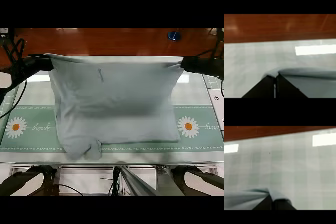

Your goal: Fold the shirts.

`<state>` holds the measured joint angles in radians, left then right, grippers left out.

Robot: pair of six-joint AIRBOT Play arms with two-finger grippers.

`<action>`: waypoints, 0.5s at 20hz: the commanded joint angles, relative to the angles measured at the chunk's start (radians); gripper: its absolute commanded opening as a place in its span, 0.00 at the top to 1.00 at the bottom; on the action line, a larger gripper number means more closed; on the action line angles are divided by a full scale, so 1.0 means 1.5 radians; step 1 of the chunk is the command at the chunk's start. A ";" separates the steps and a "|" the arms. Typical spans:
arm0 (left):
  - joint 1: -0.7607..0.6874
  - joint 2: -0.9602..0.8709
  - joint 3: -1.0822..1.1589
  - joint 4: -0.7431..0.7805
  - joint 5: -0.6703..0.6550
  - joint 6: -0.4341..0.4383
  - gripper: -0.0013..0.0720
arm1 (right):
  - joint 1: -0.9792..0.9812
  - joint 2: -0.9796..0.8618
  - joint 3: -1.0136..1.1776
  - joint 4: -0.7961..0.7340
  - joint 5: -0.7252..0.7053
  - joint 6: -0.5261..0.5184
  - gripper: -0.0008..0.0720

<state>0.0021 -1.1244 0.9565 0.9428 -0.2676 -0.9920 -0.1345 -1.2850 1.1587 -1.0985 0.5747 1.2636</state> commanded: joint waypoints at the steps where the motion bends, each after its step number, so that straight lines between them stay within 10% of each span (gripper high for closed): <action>1: -0.012 -0.046 -0.001 0.002 0.103 0.010 0.94 | 0.029 -0.048 0.000 -0.008 -0.150 -0.004 0.97; 10: -0.040 -0.164 -0.001 0.002 0.121 0.008 0.94 | 0.030 -0.126 0.000 -0.006 -0.144 -0.004 0.96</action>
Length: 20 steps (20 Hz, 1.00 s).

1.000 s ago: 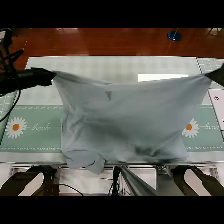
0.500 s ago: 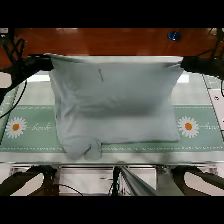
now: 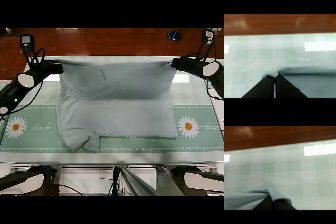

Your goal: Fold the shirts.

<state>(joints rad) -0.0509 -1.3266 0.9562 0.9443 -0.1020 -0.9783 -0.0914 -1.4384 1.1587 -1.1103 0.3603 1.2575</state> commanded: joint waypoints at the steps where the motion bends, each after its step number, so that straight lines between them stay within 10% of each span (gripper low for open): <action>1: -0.005 -0.036 0.000 0.001 0.010 -0.002 0.94 | 0.001 -0.028 -0.001 0.001 0.006 0.001 0.96; 10: 0.045 -0.029 0.026 0.047 -0.498 -0.085 0.95 | 0.001 0.019 0.001 -0.064 0.375 0.033 0.96; 20: 0.068 -0.046 0.026 0.187 -0.496 -0.110 0.95 | 0.001 0.023 0.001 -0.271 0.422 0.084 0.96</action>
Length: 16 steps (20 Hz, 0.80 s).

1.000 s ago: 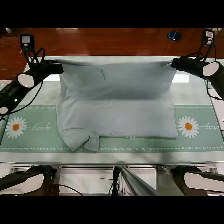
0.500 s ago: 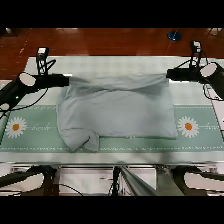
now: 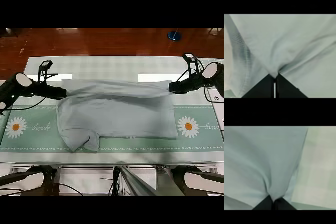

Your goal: Fold the shirts.

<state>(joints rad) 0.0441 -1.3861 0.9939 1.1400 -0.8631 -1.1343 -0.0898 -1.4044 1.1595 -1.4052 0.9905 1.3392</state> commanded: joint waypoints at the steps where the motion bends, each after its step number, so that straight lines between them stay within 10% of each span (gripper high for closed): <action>1: 0.008 -0.008 0.001 0.055 0.025 -0.006 0.94 | -0.001 0.000 0.001 -0.098 -0.008 0.046 0.96; 9: 0.009 -0.008 0.001 0.054 0.051 -0.013 0.92 | -0.001 -0.011 0.000 -0.062 -0.040 0.070 0.89; 12: 0.020 -0.007 0.019 0.078 0.002 -0.016 0.23 | -0.001 -0.006 0.000 -0.078 0.026 0.063 0.47; 16: 0.096 0.011 0.058 0.173 -0.186 -0.074 0.23 | -0.007 0.003 0.000 -0.282 0.218 0.052 0.39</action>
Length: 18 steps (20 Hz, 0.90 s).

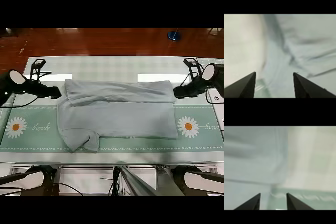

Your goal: Fold the shirts.

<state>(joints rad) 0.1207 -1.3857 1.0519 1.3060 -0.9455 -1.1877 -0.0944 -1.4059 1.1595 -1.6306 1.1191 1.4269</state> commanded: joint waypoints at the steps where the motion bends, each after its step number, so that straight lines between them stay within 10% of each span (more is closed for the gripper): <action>1: 0.078 0.020 0.012 0.059 -0.174 -0.042 0.23 | -0.021 0.005 -0.001 -0.154 0.171 0.000 0.39; 9: 0.307 0.293 -0.316 -0.218 -0.246 0.094 0.23 | -0.267 0.142 -0.148 0.266 0.082 -0.132 0.39; 18: 0.245 0.273 -0.397 -0.187 -0.279 0.108 0.24 | -0.285 0.171 -0.153 0.312 0.099 -0.142 0.39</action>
<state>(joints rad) 0.5194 -0.9627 0.4793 0.9985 -1.3582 -1.0336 -0.5137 -1.1568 0.9348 -1.1954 1.2495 1.2228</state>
